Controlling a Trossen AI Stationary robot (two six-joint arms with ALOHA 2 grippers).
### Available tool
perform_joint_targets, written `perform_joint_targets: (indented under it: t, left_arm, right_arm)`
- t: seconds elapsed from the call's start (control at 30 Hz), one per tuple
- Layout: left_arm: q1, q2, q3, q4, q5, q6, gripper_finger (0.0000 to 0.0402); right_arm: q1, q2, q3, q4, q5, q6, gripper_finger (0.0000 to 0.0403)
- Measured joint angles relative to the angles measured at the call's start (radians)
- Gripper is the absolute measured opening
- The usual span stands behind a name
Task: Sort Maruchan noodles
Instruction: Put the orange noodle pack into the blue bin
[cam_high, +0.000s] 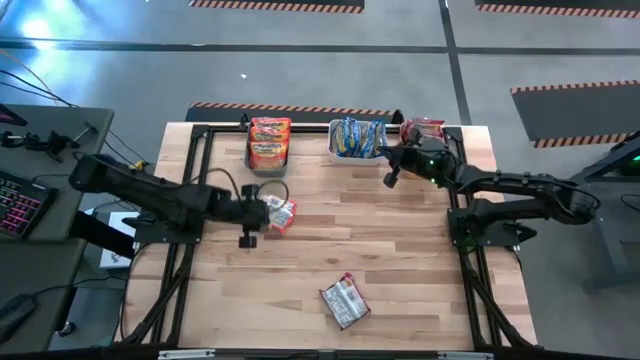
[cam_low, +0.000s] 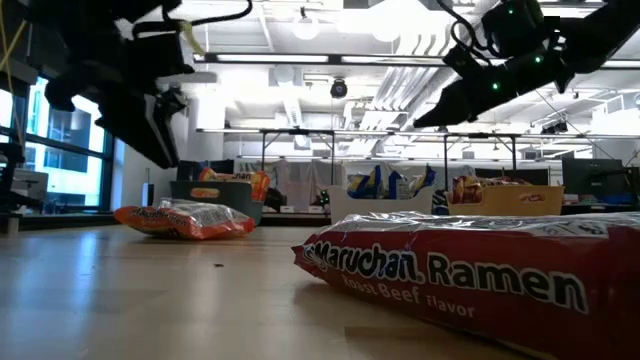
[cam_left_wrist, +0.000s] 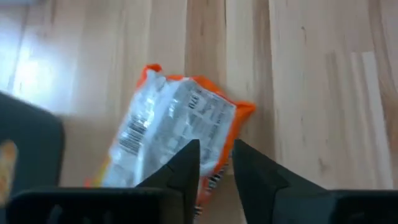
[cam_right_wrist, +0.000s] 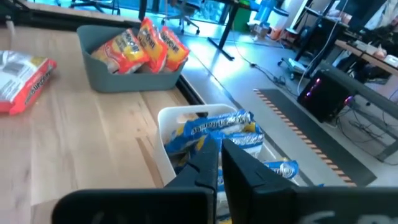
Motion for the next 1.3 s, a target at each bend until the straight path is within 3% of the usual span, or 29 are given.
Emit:
perform_joint_targets:
  t: [0.17, 0.37, 0.5, 0.67, 0.8, 1.0, 1.3]
  left_arm:
    - [-0.14, 0.085, 0.049, -0.039, -0.125, -0.182, 0.0138]
    - [-0.248, 0.247, 0.072, -0.005, -0.335, -0.104, 0.0195]
    - [-0.277, 0.369, 0.072, 0.025, -0.431, -0.083, 0.0212]
    - [-0.273, 0.477, 0.072, 0.035, -0.443, -0.121, 0.0219]
    - [-0.255, 0.533, 0.072, 0.032, -0.524, -0.118, 0.0218]
    - [-0.212, 0.555, 0.073, 0.032, -0.552, -0.106, 0.0175]
    - [-0.199, 0.523, 0.073, 0.031, -0.516, -0.022, 0.0011]
  right_arm:
    - [0.0, 0.0, -0.016, 0.003, 0.001, 0.005, 0.0002]
    - [-0.001, 0.0, -0.016, 0.014, 0.001, -0.022, 0.0]
    - [-0.001, 0.0, -0.016, 0.014, 0.001, -0.025, 0.0]
    - [-0.001, 0.001, -0.016, 0.014, 0.001, -0.024, 0.0]
    - [-0.001, 0.001, -0.016, 0.014, -0.001, -0.025, 0.0]
    - [-0.001, 0.001, -0.016, 0.014, -0.01, -0.021, 0.0]
    - [-0.001, 0.001, -0.016, 0.014, -0.015, -0.021, 0.0]
